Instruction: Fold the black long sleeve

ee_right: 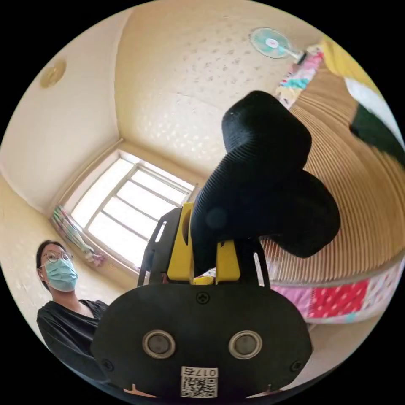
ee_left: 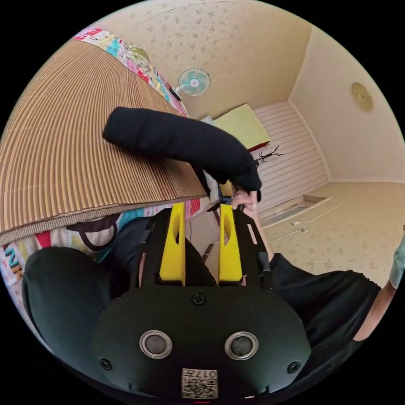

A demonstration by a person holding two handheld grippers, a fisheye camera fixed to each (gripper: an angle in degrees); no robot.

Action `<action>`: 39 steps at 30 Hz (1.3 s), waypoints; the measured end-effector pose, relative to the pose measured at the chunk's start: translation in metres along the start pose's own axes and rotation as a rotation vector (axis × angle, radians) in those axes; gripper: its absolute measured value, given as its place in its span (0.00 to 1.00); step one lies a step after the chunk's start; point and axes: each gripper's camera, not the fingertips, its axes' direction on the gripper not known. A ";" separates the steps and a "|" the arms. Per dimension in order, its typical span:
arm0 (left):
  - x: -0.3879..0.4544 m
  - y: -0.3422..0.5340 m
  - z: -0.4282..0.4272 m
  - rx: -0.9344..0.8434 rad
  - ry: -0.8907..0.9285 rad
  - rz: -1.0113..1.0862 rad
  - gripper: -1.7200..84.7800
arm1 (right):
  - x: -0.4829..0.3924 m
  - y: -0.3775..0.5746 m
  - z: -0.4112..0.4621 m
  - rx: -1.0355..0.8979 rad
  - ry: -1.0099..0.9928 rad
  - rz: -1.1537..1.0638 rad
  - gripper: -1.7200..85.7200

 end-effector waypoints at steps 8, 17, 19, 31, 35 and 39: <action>-0.004 0.006 0.010 0.009 0.031 0.045 0.16 | -0.099 -0.134 -0.110 0.182 0.284 -0.291 0.10; -0.014 0.006 0.032 0.015 0.034 0.027 0.16 | 0.037 0.015 -0.250 0.452 0.540 0.181 0.11; -0.017 0.004 0.043 0.005 0.025 0.022 0.16 | 0.063 0.053 -0.263 0.495 0.474 0.231 0.12; -0.002 -0.002 0.084 0.070 -0.035 0.092 0.15 | 0.046 0.117 -0.231 0.412 0.476 0.233 0.14; 0.025 -0.010 0.038 0.201 -0.059 0.147 0.15 | 0.062 0.169 -0.174 0.154 0.272 0.233 0.10; 0.032 0.009 -0.073 0.406 -0.377 0.139 0.14 | 0.072 0.219 -0.106 -0.058 0.020 0.225 0.07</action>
